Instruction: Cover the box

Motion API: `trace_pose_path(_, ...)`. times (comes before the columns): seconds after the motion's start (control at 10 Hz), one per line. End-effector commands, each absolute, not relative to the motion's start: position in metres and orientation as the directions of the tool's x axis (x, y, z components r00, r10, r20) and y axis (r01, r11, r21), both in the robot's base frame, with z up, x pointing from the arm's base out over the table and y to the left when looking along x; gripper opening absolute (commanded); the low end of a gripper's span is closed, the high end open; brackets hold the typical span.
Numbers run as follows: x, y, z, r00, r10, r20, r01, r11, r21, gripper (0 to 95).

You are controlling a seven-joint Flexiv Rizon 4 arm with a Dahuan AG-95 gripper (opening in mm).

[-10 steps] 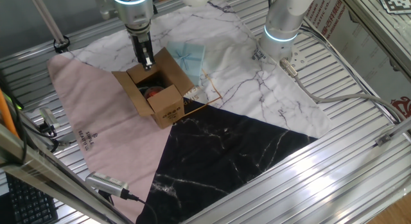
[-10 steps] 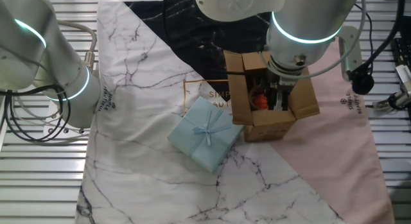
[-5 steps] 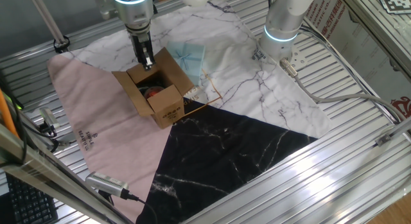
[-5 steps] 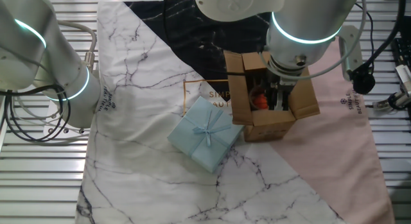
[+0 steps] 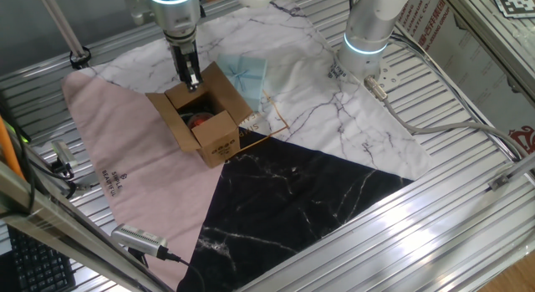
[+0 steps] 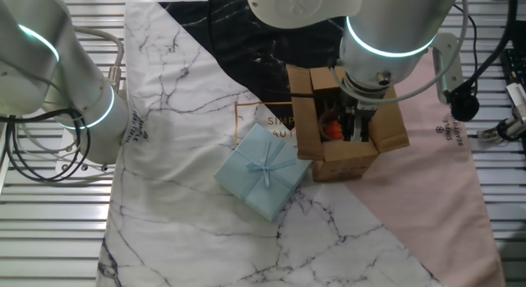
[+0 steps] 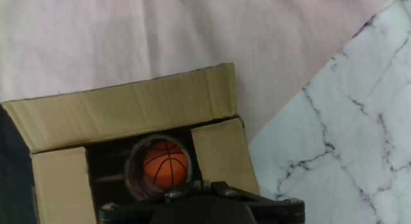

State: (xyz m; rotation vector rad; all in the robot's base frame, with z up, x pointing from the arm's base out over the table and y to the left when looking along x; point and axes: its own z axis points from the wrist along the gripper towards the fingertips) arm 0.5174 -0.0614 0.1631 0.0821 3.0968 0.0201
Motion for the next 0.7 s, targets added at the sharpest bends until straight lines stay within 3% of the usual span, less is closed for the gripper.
trace_pose_path(0.1,0.5175,-0.0614,0.1631,-0.998,-0.001,-0.058,-0.001,1.000,-0.004,0.0)
trace_pose_path(0.2,0.5175,-0.0614,0.1631,-0.997,-0.051,-0.061,-0.049,0.998,-0.033,0.0)
trace_pose_path(0.7,0.5175,-0.0614,0.1631,-0.959,-0.266,-0.099,-0.271,0.962,0.043,0.0)
